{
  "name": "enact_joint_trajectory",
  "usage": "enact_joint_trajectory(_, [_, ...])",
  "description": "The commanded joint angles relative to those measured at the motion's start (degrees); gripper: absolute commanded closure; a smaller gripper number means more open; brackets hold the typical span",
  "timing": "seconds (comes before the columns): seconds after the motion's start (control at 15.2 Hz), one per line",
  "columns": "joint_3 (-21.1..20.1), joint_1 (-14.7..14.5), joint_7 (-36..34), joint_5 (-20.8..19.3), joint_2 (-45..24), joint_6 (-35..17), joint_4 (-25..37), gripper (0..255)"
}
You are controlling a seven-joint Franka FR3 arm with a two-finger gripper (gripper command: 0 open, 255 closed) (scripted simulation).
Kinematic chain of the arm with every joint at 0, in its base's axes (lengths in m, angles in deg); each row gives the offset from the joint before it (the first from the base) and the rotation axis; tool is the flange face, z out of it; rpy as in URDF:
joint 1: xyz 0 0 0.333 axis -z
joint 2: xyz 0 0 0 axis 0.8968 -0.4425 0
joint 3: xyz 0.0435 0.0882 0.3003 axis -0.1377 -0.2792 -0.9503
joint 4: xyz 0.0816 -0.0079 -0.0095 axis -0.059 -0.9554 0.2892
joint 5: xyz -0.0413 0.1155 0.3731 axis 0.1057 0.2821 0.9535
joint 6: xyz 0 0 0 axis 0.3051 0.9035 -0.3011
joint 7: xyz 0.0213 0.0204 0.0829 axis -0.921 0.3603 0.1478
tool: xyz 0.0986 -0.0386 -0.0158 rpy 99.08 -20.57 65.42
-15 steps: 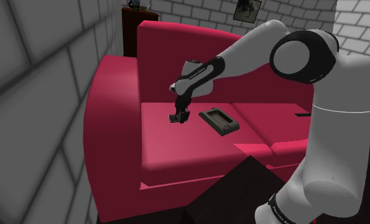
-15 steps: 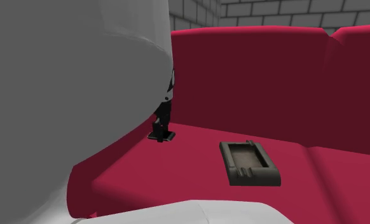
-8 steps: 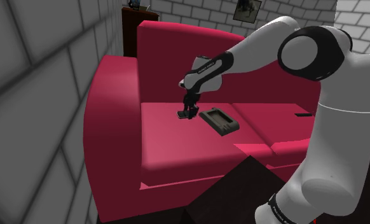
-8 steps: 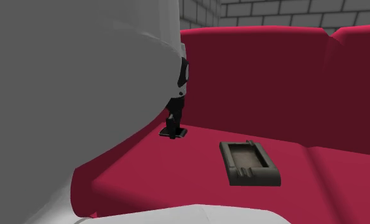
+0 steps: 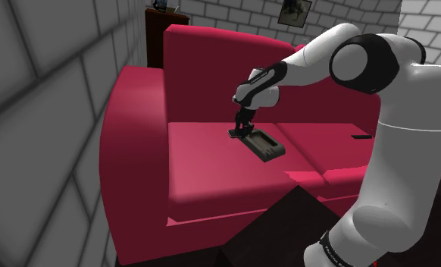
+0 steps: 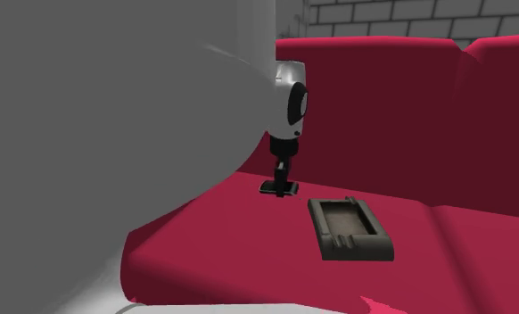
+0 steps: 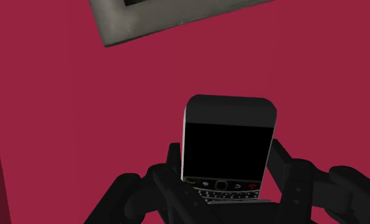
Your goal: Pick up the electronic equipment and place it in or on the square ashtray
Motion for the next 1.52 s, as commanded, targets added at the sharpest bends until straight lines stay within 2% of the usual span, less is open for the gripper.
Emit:
enact_joint_trajectory(0.0, [0.57, 2.11, 3.03, 0.49, 0.01, 0.66, 0.52, 255])
enact_joint_trajectory(0.4, [1.86, 8.34, 11.32, 2.30, -2.42, 2.72, 4.48, 255])
enact_joint_trajectory(0.86, [2.91, 15.74, 20.03, 4.35, -7.13, 6.42, 12.17, 255])
enact_joint_trajectory(1.45, [1.70, 16.55, 21.34, 6.12, -11.61, 1.53, 11.65, 255])
